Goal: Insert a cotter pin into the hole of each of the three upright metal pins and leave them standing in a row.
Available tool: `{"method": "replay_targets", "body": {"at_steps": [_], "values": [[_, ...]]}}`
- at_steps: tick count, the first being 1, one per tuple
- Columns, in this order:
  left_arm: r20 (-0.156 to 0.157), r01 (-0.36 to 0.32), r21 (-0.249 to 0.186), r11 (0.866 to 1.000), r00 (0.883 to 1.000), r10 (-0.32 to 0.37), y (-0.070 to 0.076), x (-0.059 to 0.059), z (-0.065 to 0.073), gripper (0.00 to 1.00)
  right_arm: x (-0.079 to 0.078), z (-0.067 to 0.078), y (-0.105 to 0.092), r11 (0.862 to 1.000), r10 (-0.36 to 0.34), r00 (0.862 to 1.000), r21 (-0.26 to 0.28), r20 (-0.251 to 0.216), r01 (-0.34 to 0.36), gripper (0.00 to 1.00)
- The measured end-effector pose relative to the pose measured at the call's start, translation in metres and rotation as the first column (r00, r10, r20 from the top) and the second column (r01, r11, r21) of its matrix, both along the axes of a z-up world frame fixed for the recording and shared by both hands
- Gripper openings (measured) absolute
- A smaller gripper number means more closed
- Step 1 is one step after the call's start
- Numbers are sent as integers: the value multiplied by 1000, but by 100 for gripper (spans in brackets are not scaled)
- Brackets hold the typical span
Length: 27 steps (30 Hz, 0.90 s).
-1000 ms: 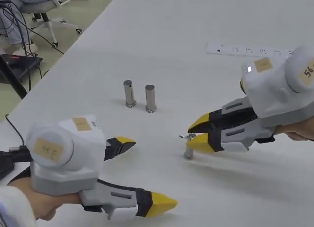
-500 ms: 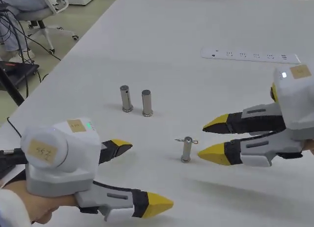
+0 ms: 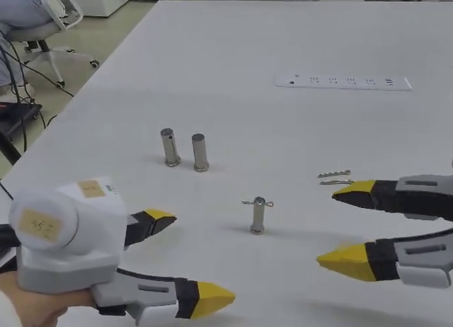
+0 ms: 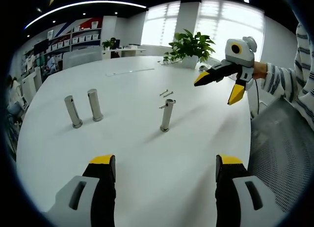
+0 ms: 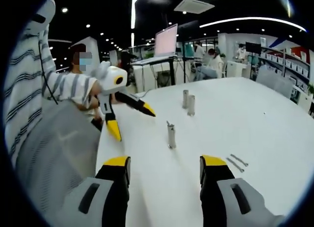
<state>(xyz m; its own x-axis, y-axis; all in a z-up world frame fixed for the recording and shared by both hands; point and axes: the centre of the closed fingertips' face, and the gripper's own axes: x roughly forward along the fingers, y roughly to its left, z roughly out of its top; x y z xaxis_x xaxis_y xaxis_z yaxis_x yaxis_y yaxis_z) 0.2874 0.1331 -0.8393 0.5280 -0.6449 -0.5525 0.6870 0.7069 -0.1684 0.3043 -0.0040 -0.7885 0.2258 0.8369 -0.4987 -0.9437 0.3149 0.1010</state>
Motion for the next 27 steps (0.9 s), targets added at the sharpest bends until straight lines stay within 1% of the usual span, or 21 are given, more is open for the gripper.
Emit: {"method": "replay_targets", "body": {"at_steps": [3,5,8,10,13,15,17,20,21,25,26,27], "values": [[-1,-9,-3,1000,1000,9,1,1,1,84,-1,1,-13,998,-63,998,15,-15,64,63],[-1,-15,-2,1000,1000,15,2,2,1,85,-2,1,-20,996,-92,996,19,-22,92,66],[-16,-13,-6,1000,1000,13,3,0,1,84,-5,0,-29,992,-123,992,17,-29,123,69],[-18,-13,-3,1000,1000,13,4,0,0,83,-6,-1,-35,989,-148,988,10,-34,149,71],[-30,-14,-8,1000,999,13,4,-1,0,83,-8,-1,-42,983,-181,983,8,-34,181,74],[-33,-13,-9,1000,999,13,4,-2,0,84,-6,-2,-48,974,-224,974,16,-34,225,81],[-43,-9,-11,1000,999,8,4,-3,-1,84,-7,-4,-53,971,-239,970,8,-40,239,87],[-52,-2,-5,1000,999,1,5,-6,-2,84,-7,-8,-63,964,-265,963,-9,-48,265,88],[-59,3,-4,1000,998,-3,6,-7,-3,84,-8,-8,-64,963,-271,961,-9,-53,270,88],[-67,7,3,1000,998,-7,8,-9,-4,85,-10,-9,-72,954,-299,951,-6,-74,300,95],[-70,7,5,1000,998,-6,9,-9,-4,86,-10,-9,-73,951,-308,948,-5,-80,309,96],[-71,9,7,1000,997,-8,9,-8,-4,86,-10,-10,-75,945,-326,941,-7,-88,327,98]]}}
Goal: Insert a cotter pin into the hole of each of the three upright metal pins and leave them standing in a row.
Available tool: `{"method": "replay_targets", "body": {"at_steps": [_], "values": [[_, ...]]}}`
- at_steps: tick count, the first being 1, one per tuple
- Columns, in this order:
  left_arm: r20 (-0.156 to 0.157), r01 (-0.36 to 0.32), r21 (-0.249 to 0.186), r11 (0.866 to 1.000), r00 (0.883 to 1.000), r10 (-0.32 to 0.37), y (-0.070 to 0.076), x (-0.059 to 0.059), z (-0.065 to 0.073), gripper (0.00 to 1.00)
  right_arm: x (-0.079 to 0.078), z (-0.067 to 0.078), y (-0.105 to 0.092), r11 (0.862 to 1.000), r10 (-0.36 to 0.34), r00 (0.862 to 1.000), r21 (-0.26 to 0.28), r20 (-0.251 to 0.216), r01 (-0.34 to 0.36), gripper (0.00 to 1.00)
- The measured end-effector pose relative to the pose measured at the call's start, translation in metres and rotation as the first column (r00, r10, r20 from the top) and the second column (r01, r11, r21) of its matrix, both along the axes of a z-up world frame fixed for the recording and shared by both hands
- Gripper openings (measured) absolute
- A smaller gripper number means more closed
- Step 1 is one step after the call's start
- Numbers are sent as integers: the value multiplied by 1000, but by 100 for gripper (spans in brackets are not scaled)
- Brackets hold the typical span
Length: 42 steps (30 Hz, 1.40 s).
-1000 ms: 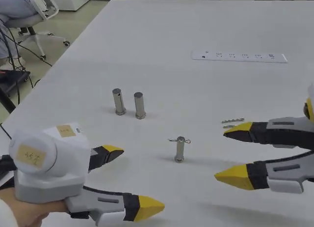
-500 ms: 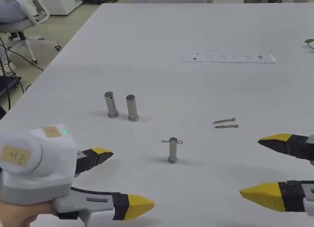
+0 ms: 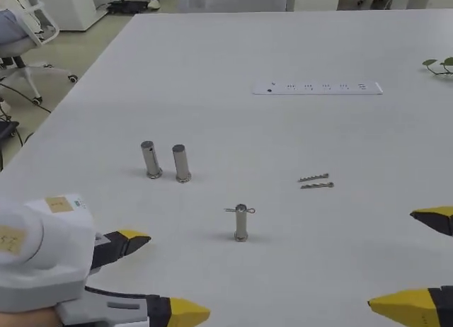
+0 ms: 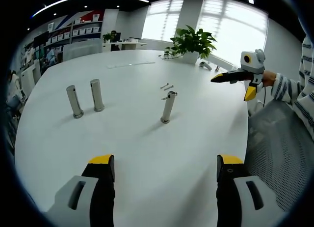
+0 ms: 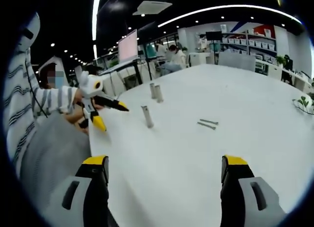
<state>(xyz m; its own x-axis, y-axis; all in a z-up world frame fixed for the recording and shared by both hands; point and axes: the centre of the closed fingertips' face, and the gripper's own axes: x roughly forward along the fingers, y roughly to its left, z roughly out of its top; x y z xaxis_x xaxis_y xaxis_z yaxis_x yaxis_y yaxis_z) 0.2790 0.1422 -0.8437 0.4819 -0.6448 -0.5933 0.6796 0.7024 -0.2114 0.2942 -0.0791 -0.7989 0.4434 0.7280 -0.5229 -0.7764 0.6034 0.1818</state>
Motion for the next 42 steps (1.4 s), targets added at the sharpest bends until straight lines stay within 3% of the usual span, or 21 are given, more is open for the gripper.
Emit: {"method": "replay_targets", "body": {"at_steps": [3,6,8,18,31,37,42], "values": [[2,0,1,1000,1000,0,2,3,1,88,-1,-3,-5,1000,-31,999,-2,-18,31,100],[-26,-19,-29,999,1000,18,3,6,3,87,-5,-5,-8,999,-49,998,-7,-39,49,100],[-20,-29,-31,999,999,28,5,11,4,86,-7,-6,-9,999,-52,998,-11,-40,52,100],[-16,-33,28,999,999,33,13,34,3,81,-14,-6,-13,997,-81,996,-10,-45,80,100],[-2,-63,84,994,998,63,18,71,6,66,-14,-5,-18,995,-102,994,-10,-48,101,100],[19,-114,102,988,993,113,22,88,7,60,-12,-8,-22,992,-127,991,-17,-49,126,100],[-12,-216,116,970,976,218,35,104,0,54,-10,-9,-25,989,-145,988,-12,-54,144,99]]}}
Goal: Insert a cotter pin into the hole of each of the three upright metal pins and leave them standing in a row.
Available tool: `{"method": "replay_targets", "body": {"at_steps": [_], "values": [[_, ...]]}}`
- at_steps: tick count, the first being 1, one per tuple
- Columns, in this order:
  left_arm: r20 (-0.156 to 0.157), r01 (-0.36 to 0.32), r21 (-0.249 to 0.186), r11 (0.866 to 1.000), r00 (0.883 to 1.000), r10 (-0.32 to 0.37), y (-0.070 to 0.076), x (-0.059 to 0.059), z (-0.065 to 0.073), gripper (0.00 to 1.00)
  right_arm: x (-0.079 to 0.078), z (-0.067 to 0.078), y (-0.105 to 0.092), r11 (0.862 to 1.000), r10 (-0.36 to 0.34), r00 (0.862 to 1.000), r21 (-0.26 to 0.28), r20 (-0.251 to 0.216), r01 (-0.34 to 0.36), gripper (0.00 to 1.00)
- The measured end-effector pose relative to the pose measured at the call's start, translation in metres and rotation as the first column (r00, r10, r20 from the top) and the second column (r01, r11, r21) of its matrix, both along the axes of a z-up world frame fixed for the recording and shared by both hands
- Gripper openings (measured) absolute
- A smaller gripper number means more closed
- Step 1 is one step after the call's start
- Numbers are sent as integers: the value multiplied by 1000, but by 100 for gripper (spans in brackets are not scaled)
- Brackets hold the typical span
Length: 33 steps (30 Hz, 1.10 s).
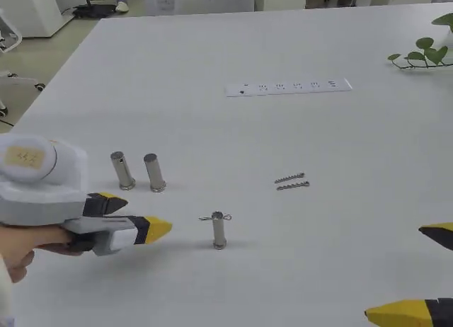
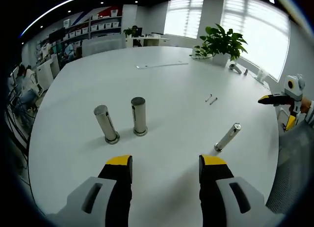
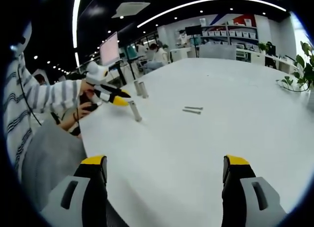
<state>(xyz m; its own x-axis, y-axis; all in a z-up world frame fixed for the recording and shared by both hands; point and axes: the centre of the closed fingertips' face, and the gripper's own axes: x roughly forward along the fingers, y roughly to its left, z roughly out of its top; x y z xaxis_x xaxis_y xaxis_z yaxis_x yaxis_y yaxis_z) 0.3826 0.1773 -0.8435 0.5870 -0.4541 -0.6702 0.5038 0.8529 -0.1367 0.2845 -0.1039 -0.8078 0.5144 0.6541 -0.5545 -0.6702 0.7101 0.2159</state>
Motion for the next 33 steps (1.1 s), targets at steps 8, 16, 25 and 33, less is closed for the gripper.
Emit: {"method": "replay_targets", "body": {"at_steps": [8,16,25,33], "values": [[-33,-87,-15,996,996,87,2,12,-3,35,-2,-4,0,1000,-2,1000,-16,-10,2,98],[-12,-97,-16,995,995,97,-9,25,-2,33,-2,-5,1,1000,-11,1000,-20,-21,11,99],[-13,-161,-24,987,987,161,-5,40,-2,22,-2,-5,2,1000,-12,1000,-20,-16,12,98],[107,-203,8,979,974,201,2,61,18,18,-2,-4,3,1000,-17,1000,-20,-14,17,97]]}}
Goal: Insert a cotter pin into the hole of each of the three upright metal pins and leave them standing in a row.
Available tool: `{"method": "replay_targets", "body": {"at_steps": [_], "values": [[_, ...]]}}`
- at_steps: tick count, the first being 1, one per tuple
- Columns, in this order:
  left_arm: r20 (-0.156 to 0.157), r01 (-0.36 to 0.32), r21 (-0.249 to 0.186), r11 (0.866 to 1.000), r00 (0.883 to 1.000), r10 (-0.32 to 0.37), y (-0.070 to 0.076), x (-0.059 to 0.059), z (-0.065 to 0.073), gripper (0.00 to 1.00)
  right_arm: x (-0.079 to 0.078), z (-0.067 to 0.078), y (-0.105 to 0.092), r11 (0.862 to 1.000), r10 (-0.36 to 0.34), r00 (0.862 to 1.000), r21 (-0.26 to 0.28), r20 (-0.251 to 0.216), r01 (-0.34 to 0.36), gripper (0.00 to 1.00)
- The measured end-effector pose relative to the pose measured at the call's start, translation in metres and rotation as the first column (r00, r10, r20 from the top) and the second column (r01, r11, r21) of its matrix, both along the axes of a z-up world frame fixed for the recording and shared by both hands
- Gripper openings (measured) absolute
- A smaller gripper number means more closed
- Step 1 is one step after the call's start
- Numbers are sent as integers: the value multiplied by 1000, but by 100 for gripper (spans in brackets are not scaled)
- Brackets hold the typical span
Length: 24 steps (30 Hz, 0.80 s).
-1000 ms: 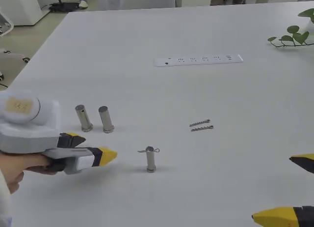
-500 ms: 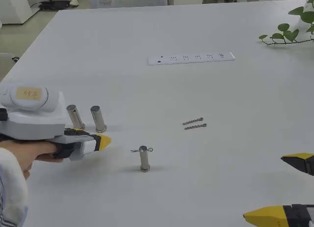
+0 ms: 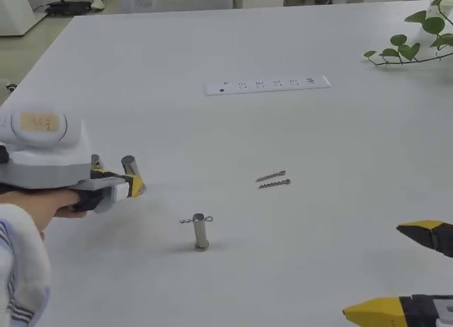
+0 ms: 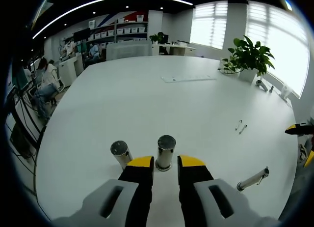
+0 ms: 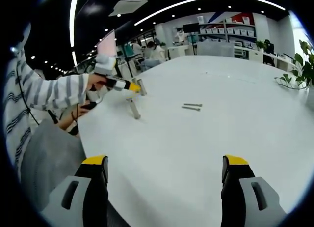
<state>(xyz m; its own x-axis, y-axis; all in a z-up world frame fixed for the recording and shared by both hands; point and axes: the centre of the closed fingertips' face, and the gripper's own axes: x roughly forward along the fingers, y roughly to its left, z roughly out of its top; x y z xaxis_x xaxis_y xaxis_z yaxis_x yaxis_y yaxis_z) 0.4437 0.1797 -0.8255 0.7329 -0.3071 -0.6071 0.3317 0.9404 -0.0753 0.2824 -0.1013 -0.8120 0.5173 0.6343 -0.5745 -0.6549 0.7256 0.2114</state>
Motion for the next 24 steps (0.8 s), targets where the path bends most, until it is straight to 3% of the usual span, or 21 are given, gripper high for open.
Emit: {"method": "replay_targets", "body": {"at_steps": [10,13,21,24], "values": [[16,9,14,1000,1000,-10,-5,7,4,13,0,2,-1,1000,-2,1000,5,6,2,97],[7,16,28,999,1000,-16,-6,7,1,13,0,4,0,1000,-3,1000,14,8,3,97],[33,43,74,996,998,-45,-6,7,2,11,0,4,1,1000,2,1000,17,5,-2,97],[28,42,60,997,999,-43,-7,7,1,11,0,4,1,1000,5,1000,14,4,-5,97]]}}
